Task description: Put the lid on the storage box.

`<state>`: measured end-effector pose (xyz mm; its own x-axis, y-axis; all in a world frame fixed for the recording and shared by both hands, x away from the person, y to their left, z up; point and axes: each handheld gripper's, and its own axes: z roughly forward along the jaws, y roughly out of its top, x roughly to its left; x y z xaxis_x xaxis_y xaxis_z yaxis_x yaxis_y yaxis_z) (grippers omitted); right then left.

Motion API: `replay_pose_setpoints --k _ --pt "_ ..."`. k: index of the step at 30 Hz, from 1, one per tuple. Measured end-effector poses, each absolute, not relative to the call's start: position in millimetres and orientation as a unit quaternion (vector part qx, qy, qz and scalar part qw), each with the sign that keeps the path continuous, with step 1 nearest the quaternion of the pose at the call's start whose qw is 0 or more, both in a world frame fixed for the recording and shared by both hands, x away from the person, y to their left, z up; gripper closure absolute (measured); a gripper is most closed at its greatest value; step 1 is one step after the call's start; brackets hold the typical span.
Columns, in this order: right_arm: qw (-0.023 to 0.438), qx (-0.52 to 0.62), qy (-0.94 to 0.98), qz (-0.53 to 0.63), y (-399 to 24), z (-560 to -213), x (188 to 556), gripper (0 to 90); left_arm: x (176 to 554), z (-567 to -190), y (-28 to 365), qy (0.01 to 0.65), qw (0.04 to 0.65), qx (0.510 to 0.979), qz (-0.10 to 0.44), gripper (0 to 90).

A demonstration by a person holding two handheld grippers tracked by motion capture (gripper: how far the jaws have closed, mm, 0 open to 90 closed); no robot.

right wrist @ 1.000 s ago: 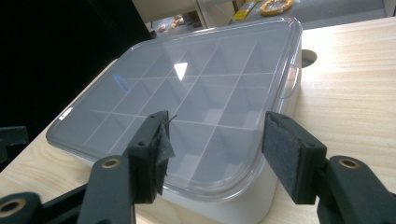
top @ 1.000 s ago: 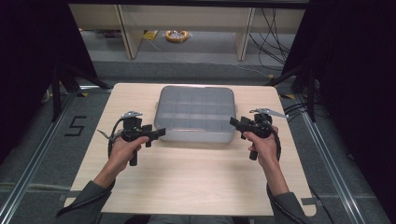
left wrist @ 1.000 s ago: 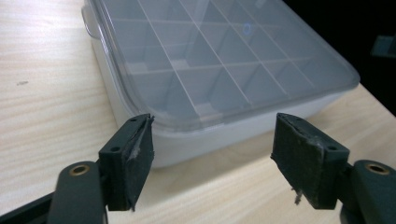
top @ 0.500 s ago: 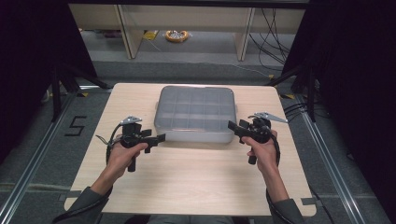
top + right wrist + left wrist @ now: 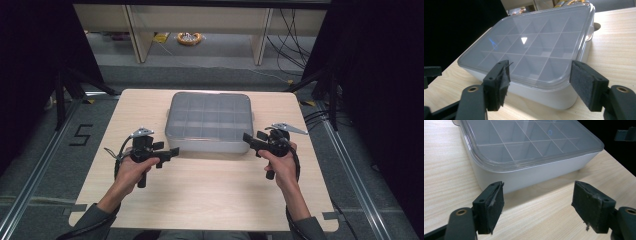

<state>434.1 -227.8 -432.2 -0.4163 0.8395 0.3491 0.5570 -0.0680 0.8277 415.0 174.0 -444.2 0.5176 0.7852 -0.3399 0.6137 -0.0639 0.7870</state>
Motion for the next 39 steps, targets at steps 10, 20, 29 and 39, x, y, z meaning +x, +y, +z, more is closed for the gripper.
replay_pose_setpoints --k 10,20,29,39 --pt "0.136 0.511 0.668 0.524 -225 -433 430 28.8 407 -447 174 0.471 0.486 0.732 0.079 21.1" --pt "0.124 0.506 0.673 0.525 -219 -434 422 24.5 398 -456 172 0.464 0.491 0.734 0.072 18.8" --pt "0.118 0.508 0.684 0.509 -217 -436 410 22.5 388 -465 170 0.459 0.49 0.738 0.069 18.5" --pt "0.12 0.497 0.695 0.505 -210 -444 399 19.4 379 -479 167 0.453 0.484 0.745 0.073 18.7"
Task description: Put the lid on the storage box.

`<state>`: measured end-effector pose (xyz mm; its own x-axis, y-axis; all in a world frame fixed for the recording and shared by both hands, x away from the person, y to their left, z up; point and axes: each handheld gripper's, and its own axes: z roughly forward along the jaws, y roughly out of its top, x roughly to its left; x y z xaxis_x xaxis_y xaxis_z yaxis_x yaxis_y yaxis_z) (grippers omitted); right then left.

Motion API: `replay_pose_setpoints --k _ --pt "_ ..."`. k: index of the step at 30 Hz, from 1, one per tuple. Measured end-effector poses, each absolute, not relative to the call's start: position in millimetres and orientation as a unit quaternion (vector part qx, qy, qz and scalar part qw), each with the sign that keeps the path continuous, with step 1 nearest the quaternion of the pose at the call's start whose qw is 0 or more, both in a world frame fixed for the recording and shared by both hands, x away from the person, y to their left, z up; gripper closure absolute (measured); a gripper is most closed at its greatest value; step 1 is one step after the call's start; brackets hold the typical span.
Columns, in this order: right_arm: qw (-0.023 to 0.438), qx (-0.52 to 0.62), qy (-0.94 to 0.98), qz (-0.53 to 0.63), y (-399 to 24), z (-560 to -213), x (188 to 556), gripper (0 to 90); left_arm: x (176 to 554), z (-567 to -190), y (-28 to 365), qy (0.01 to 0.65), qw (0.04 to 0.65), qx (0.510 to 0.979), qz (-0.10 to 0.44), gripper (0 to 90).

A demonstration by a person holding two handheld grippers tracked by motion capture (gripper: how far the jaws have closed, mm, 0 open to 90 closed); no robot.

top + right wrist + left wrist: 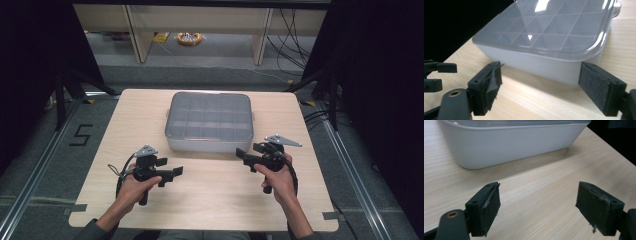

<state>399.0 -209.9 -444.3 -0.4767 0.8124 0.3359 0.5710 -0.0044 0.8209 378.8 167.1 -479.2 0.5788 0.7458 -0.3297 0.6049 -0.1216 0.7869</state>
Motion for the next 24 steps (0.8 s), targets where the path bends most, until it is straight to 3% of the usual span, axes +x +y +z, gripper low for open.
replay_pose_setpoints --k 9,12,15,24 --pt "0.121 0.488 0.705 0.5 -202 -451 386 19.7 358 -489 174 0.444 0.479 0.753 0.079 18.6" --pt "0.099 0.502 0.702 0.495 -196 -454 380 19.7 355 -490 176 0.444 0.476 0.754 0.083 18.8" --pt "0.119 0.481 0.721 0.485 -196 -458 379 19.9 349 -493 177 0.442 0.477 0.756 0.077 18.8" --pt "0.111 0.473 0.731 0.479 -194 -468 365 19.9 333 -494 176 0.423 0.472 0.769 0.081 18.7"
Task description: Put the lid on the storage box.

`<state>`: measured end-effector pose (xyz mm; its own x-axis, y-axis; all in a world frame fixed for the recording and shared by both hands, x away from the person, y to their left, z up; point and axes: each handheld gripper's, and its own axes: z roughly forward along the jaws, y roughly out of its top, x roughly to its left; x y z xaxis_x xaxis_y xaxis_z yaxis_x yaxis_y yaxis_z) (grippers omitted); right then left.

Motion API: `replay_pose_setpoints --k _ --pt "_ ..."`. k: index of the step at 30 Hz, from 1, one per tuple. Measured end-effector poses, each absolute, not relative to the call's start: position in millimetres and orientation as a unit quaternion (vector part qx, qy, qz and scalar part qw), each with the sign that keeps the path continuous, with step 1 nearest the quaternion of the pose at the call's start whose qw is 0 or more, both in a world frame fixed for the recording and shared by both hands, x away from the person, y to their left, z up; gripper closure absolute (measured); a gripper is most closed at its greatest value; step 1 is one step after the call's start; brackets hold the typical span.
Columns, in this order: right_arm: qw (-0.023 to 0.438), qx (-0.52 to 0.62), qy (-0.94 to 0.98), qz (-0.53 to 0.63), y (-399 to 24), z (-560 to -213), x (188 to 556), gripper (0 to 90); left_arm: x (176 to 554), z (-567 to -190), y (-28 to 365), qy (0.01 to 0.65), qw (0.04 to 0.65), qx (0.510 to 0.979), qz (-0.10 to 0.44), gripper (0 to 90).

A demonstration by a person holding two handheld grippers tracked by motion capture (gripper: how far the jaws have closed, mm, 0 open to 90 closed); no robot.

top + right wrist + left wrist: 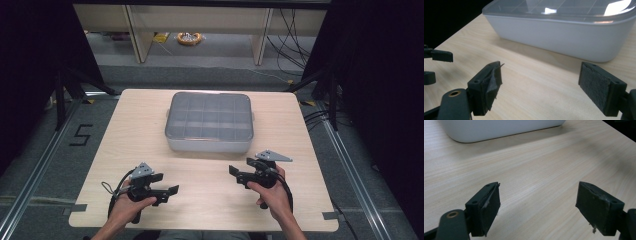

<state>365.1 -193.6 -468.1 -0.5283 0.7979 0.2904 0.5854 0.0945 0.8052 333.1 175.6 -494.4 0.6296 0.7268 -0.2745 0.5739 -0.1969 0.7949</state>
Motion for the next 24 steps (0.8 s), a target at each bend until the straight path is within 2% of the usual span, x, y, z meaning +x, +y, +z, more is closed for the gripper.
replay_pose_setpoints --k 7,12,17,24 --pt "0.098 0.47 0.737 0.475 -194 -476 354 19.6 326 -497 175 0.42 0.472 0.772 0.071 18.7" --pt "0.114 0.468 0.745 0.462 -196 -480 347 19.6 320 -499 174 0.415 0.47 0.776 0.067 18.6" --pt "0.098 0.465 0.747 0.465 -196 -483 339 19.5 312 -499 173 0.406 0.471 0.781 0.06 18.3" --pt "0.105 0.456 0.75 0.468 -196 -484 331 17.4 307 -498 175 0.408 0.472 0.779 0.061 17.6"
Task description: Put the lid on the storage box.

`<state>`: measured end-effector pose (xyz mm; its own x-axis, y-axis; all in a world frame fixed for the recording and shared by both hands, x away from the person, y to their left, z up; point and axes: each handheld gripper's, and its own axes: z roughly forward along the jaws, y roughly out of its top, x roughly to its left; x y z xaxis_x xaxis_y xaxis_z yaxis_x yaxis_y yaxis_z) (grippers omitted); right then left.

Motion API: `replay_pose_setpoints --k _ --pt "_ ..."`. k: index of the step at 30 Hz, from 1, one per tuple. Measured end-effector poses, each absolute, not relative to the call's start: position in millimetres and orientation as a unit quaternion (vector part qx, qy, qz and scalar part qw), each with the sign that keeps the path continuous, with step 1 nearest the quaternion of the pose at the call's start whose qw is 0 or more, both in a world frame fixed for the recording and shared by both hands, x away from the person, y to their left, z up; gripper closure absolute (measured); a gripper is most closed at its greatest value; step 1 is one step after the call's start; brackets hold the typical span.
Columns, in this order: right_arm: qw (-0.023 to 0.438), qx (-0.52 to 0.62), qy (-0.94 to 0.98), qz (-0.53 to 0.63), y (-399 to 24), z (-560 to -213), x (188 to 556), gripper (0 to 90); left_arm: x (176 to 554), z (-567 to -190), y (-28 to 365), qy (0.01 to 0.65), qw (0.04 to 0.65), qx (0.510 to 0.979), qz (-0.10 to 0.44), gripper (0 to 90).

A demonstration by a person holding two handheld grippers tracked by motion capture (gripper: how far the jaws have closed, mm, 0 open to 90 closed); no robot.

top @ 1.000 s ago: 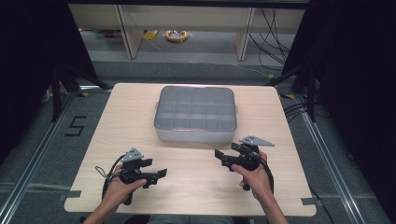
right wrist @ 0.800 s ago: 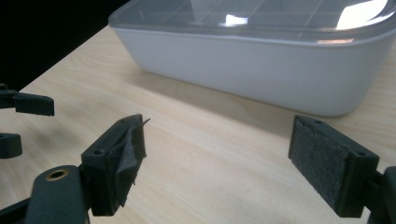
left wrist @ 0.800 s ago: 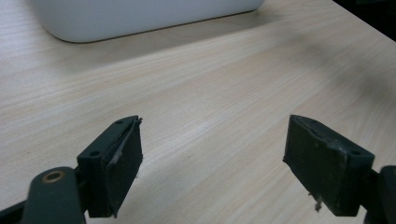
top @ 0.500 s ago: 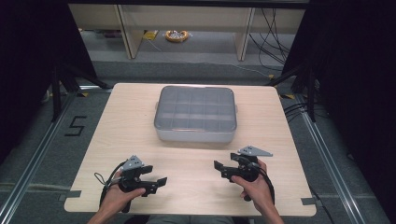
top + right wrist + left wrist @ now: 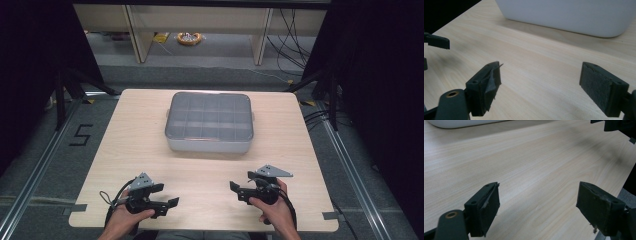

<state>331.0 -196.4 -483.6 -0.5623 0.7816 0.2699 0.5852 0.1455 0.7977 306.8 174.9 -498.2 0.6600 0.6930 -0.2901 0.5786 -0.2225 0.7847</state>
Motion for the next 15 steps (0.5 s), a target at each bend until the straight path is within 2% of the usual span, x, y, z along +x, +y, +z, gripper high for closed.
replay_pose_setpoints --k 4,11,15 --pt "0.119 0.453 0.754 0.461 -198 -485 324 17.0 303 -498 176 0.408 0.472 0.779 0.058 16.8" --pt "0.108 0.463 0.751 0.458 -196 -487 309 16.7 294 -497 176 0.403 0.469 0.784 0.057 14.9" --pt "0.121 0.438 0.766 0.456 -200 -488 302 16.9 288 -497 177 0.389 0.462 0.795 0.06 15.0"
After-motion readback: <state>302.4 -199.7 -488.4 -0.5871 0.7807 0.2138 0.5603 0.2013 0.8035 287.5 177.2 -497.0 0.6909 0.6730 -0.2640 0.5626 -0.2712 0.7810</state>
